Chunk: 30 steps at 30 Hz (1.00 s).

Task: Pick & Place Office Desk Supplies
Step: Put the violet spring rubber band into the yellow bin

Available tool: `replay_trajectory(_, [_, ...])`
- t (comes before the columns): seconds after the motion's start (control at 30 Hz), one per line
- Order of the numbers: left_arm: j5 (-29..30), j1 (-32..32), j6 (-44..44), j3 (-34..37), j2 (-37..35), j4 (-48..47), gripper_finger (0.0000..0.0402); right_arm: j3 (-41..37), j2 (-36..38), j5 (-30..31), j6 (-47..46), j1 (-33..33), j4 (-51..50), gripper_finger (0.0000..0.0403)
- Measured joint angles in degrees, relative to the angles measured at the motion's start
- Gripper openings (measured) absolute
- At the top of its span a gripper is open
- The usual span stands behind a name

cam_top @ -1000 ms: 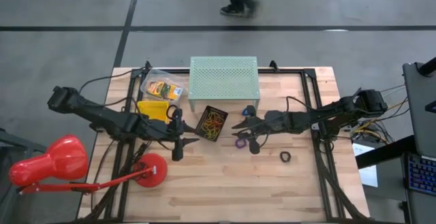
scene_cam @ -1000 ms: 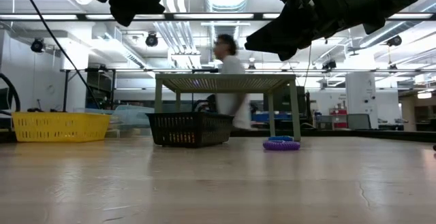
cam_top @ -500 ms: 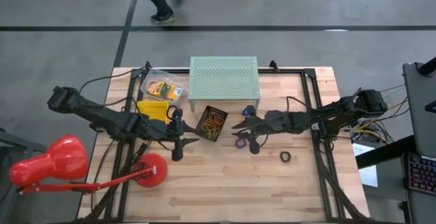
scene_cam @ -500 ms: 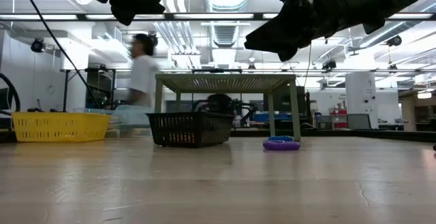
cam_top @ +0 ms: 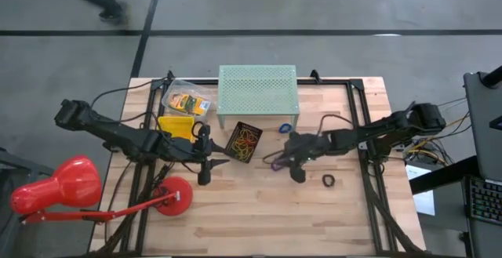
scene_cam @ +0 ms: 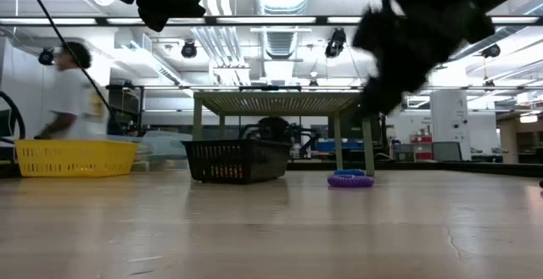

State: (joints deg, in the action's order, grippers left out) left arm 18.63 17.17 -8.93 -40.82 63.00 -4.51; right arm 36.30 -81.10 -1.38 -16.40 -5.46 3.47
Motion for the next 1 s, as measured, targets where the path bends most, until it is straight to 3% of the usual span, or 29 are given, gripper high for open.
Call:
replay_trajectory(0.07, [0.0, 0.0, 0.0, 0.0, 0.0, 0.0, 0.0145, 1.6, -1.2, 0.0, 0.1, -0.7, -9.1, 0.0111])
replay_trajectory(0.17, [0.0, 0.0, 0.0, 0.0, 0.0, -0.1, 0.0145, 3.5, -2.4, 0.0, 2.7, -1.7, -15.0, 0.0111])
replay_trajectory(0.53, [0.0, 0.0, 0.0, 0.0, 0.0, -0.7, 0.0145, 8.5, -10.4, 3.2, 21.1, -3.4, -13.8, 0.0111])
replay_trajectory(1.0, [0.0, 0.0, -0.1, 0.0, 0.0, -1.5, 0.0145, 13.0, -19.2, 3.0, 22.1, -3.4, -13.7, 0.0111])
